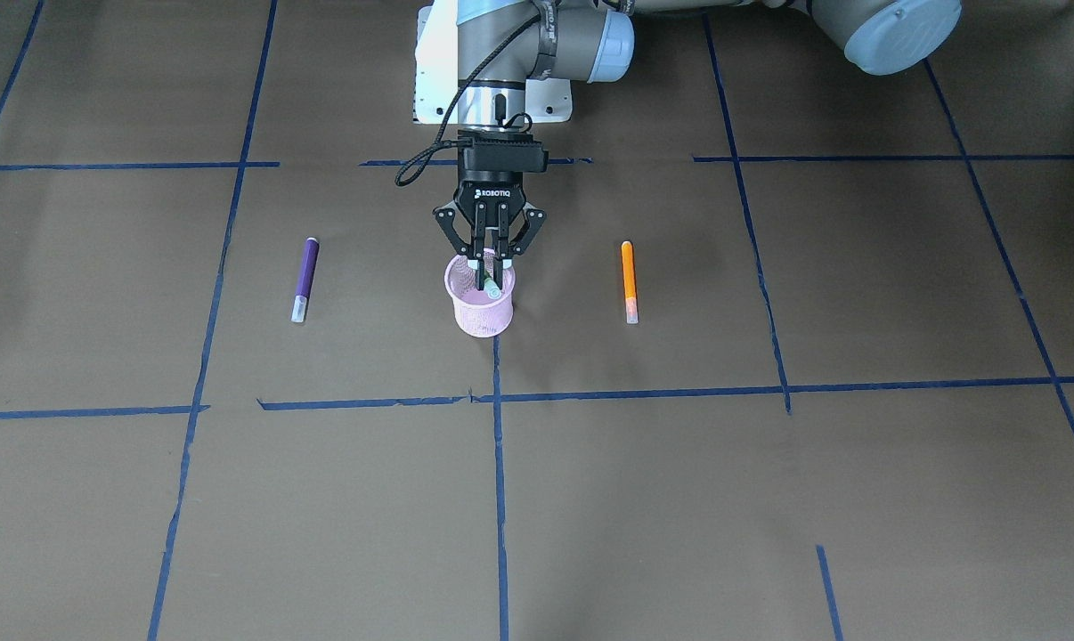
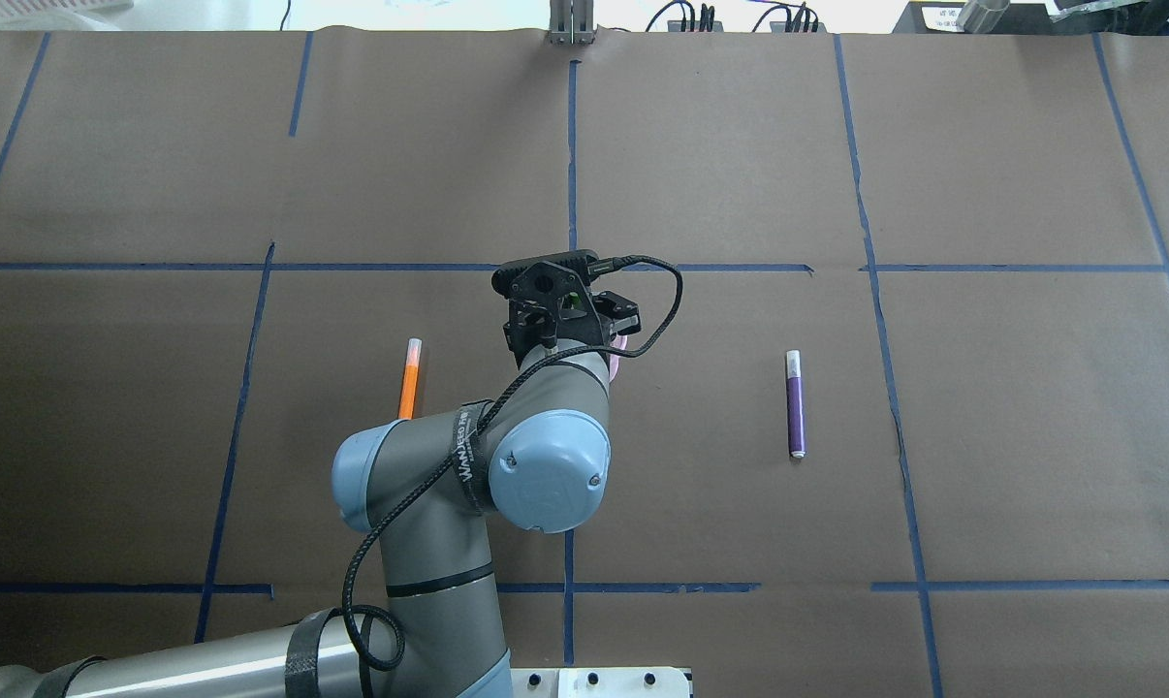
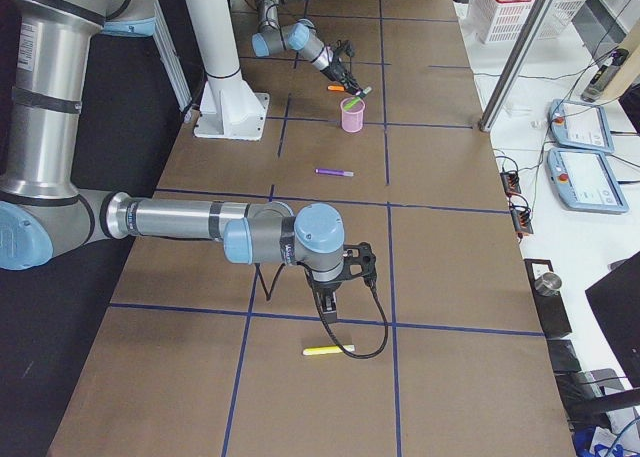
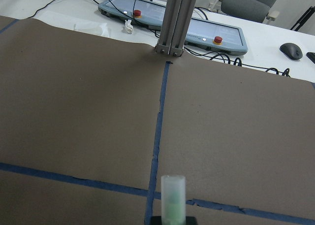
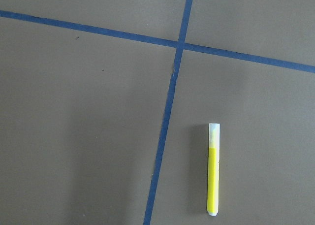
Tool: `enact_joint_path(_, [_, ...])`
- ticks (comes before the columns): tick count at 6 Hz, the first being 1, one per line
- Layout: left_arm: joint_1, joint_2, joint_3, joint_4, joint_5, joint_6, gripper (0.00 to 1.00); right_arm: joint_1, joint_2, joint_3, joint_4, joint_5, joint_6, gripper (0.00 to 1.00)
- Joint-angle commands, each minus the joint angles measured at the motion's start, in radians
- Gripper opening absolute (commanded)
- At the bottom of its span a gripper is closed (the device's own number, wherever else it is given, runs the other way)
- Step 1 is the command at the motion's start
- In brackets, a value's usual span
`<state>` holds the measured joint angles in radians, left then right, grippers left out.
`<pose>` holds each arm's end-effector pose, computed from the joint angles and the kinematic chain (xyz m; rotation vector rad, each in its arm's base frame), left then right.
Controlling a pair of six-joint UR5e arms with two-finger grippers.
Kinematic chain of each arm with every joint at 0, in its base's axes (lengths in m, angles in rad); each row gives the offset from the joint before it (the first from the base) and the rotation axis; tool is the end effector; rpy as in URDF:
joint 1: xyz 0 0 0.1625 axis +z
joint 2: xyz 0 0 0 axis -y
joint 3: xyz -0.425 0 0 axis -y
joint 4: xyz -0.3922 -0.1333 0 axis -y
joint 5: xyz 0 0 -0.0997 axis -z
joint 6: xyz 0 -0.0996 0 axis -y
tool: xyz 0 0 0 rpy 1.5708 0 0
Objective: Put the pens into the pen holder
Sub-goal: 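Lift the green marker with the left gripper and carry it over the pink cup, then open the left gripper to drop the green marker into the cup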
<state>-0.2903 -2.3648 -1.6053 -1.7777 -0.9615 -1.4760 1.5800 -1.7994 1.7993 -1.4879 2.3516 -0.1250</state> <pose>0.6060 -0.3796 0.1273 0.7397 0.8835 -0.4885 0.0669 -0.4005 0.6387 0.1308 -0.7740 -0.1421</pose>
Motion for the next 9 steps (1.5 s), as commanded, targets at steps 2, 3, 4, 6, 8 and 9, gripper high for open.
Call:
enact_joint_path(2, [-0.029, 0.039, -0.167, 0.014, -0.159, 0.179, 1.0, 0.0, 0.0, -0.003, -0.002, 0.002, 0.004, 1.0])
enact_joint_path(3, [-0.08, 0.083, -0.223, 0.036, -0.277, 0.183, 1.0, -0.005, 0.0, -0.026, 0.0, 0.002, 0.002, 1.0])
enact_joint_path(4, [-0.16, 0.094, -0.272, 0.185, -0.472, 0.203, 1.0, -0.012, 0.008, -0.07, 0.001, -0.002, 0.002, 1.0])
enact_joint_path(6, [-0.263, 0.151, -0.327, 0.405, -0.758, 0.4, 1.0, -0.017, 0.025, -0.139, 0.023, -0.006, 0.002, 1.0])
enact_joint_path(8, [-0.299, 0.187, -0.343, 0.406, -0.815, 0.5, 1.0, -0.059, 0.058, -0.294, 0.212, -0.012, 0.124, 0.99])
enact_joint_path(9, [-0.299, 0.188, -0.363, 0.406, -0.816, 0.5, 1.0, -0.101, 0.093, -0.428, 0.389, -0.021, 0.219, 0.98])
